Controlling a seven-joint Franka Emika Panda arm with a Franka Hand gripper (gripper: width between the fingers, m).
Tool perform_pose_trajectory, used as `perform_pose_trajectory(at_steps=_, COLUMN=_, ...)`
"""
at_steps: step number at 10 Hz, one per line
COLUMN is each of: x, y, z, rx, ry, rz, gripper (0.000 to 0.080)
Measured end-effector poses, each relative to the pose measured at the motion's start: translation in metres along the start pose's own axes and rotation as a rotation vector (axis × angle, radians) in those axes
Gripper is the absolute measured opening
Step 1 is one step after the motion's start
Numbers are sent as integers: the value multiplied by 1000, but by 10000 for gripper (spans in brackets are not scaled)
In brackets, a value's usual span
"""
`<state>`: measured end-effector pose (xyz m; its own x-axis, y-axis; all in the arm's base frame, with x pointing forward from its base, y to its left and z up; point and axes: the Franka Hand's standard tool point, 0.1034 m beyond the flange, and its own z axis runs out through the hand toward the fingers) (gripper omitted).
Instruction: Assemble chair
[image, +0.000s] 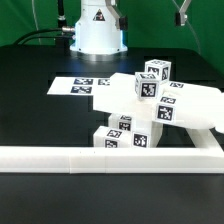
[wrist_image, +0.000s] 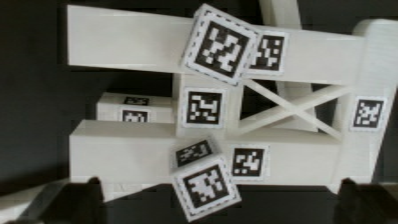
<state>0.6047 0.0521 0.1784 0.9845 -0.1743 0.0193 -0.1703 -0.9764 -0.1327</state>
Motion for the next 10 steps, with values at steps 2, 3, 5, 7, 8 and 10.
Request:
perform_pose_trajectory(at_steps=2, x=-12, y=-1, z=16, rx=5, ry=7, rz=-131, gripper=649)
perform_pose_trajectory(at_steps=3, x=-11, y=0, z=15, rx=2, ry=7, rz=-190, gripper=649)
perform_pose_trajectory(at_steps=5, x=-11, y=1, z=16, rx=1, ry=6, rz=-338, gripper=649)
perform_pose_trajectory(at_steps=7, x=-11, y=1, z=17, rx=-5, ry=12, rz=-485, gripper=649)
perform_pose_trajectory(at_steps=8, x=-14, y=-3, z=22, rx=-16, ry=23, rz=-610, gripper=649)
perform_pose_trajectory(at_steps=10, x=-19, y=-9, z=30, rx=-27, ry=47, rz=-715, gripper=649)
